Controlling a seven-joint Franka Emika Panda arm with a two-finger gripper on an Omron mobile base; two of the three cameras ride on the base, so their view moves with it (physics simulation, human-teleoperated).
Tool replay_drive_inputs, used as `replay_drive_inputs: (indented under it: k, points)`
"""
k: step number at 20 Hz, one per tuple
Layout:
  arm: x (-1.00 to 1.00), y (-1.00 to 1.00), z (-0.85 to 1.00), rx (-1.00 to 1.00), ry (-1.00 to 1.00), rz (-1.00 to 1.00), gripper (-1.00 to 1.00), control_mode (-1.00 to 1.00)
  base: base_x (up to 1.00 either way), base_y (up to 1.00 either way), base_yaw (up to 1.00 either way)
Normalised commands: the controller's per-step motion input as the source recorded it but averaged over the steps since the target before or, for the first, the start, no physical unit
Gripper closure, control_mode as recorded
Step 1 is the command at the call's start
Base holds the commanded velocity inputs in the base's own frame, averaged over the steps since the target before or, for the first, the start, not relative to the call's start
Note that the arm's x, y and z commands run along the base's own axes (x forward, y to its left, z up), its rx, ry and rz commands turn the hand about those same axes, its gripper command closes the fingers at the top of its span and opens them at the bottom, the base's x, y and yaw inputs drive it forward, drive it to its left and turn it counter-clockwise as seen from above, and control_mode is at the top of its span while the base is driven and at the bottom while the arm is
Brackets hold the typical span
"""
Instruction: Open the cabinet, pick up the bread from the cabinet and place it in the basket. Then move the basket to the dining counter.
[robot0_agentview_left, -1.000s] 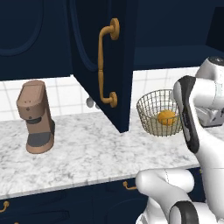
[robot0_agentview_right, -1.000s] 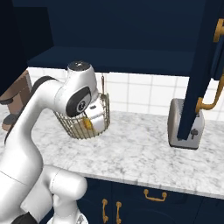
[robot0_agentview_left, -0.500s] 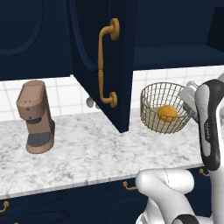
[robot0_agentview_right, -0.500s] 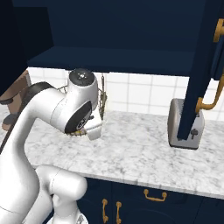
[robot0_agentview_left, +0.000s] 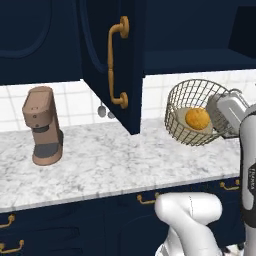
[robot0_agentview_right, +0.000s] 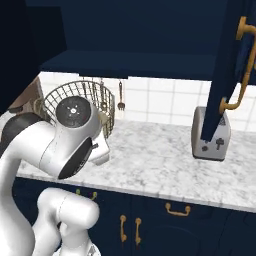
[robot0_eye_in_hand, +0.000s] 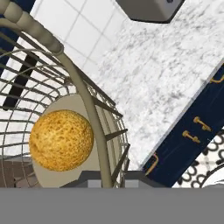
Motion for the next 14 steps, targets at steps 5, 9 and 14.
replay_drive_inputs:
  k: [5, 9, 14]
  points:
    - [0.0, 0.0, 0.0, 0.0, 0.0, 0.0, 1.0, 1.0, -1.0, -0.05, 0.0]
    - [0.0, 0.0, 0.0, 0.0, 0.0, 0.0, 1.0, 1.0, -1.0, 0.0, 0.08]
    - [0.0, 0.0, 0.0, 0.0, 0.0, 0.0, 1.0, 1.0, -0.61, 0.22, 0.58]
